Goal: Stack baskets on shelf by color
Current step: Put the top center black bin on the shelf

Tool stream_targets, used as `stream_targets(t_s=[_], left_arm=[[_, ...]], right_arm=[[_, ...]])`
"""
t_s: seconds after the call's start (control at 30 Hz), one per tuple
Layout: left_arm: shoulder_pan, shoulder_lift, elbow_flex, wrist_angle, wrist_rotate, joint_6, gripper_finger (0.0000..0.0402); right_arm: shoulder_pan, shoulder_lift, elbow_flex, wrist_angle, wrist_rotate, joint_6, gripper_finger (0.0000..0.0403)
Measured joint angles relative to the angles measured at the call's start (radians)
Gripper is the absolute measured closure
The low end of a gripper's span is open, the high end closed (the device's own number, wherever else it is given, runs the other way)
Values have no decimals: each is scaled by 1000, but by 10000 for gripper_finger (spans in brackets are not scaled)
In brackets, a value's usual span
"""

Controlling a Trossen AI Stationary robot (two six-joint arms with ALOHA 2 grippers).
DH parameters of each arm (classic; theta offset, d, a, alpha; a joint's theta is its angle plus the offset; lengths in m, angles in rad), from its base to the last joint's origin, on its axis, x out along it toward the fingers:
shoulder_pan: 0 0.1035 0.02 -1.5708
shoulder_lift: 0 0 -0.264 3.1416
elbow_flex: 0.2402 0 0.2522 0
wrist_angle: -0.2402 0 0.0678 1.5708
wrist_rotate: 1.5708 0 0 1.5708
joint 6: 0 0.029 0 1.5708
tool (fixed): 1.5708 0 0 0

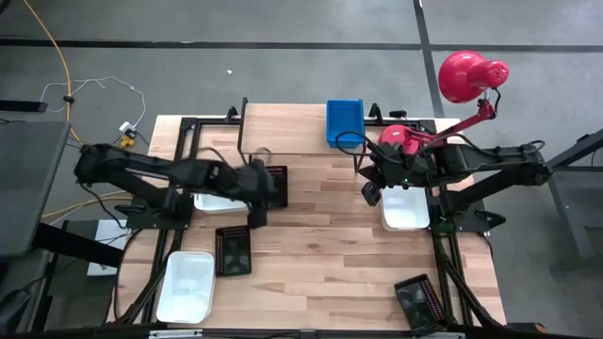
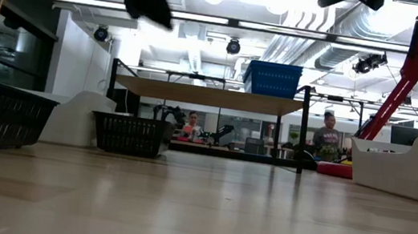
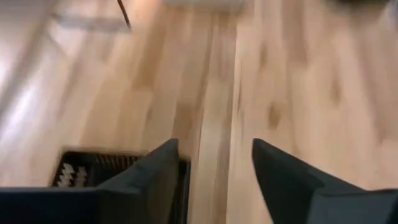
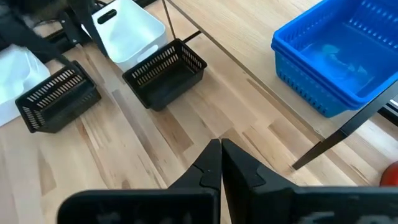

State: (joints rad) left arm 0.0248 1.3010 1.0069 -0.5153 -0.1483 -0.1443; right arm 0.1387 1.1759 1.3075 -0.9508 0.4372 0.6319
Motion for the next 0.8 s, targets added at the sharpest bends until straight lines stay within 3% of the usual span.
stream_targets(t_s=[0.23,0.5,0.67,0.8], left_arm=[[-12,214,0,-7,-39,17,142],[-5,371,-1,-13,-74,0,135],[-4,432,-1,-35,-133,-17,159],[-5,455,-1,-50,-132,-13,228]], right_arm=[[0,0,0,0,-1,-1,403],[0,0,0,-3,-20,-2,403],[0,0,0,-3,-20,-3,403],[0,0,0,-3,-20,-3,403]])
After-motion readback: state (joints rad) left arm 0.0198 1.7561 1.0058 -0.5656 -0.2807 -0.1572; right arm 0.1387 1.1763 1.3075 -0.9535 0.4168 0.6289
